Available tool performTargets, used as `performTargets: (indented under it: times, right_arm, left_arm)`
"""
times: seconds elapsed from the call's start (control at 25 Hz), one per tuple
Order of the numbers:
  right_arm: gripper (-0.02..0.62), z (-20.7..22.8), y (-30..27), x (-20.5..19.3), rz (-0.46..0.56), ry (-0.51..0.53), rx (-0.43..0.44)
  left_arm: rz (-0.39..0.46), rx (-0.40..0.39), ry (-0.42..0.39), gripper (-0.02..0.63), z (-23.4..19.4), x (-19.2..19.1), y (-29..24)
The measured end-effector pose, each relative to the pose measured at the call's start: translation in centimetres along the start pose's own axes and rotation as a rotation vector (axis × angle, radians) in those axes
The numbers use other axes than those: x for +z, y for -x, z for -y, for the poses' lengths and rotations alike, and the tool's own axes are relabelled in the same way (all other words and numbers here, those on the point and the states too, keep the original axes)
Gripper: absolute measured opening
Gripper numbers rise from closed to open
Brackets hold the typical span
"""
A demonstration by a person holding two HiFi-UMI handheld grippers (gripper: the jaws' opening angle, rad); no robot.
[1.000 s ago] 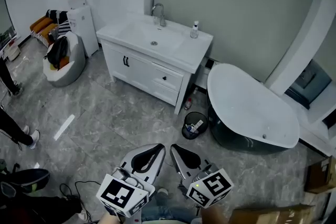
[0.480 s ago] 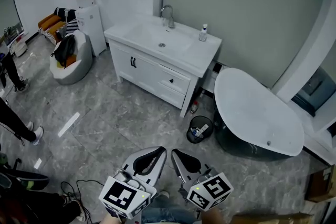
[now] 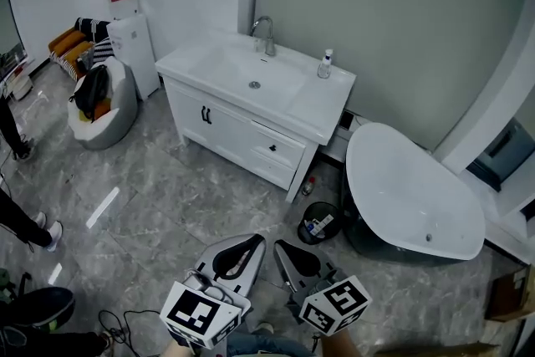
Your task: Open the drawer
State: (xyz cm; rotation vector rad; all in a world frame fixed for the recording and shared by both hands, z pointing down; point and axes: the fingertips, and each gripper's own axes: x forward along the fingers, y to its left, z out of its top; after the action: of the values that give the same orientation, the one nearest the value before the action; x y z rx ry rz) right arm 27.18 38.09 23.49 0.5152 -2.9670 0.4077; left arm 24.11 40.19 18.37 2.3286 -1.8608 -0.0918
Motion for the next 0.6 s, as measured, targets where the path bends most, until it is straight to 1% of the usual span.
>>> performTargets:
  times: [0.24, 0.44, 0.6]
  right_arm:
    - [0.009, 2.9, -7.1, 1.5, -0.017, -0.015, -0.033]
    - [0.009, 4.1, -12.7, 2.3, -0.011, -0.035, -0.047]
    - [0.009, 4.9, -16.4, 2.4, 0.0, -0.05, -0.078]
  left_arm:
    - [-0.02, -0.039, -0.001, 0.025, -6.6, 1.8, -4.3]
    - [-0.037, -0.054, -0.02, 0.025, -11.9, 2.7, -6.4]
    - [-0.049, -0.065, -0.027, 0.025, -15.8, 2.8, -7.1]
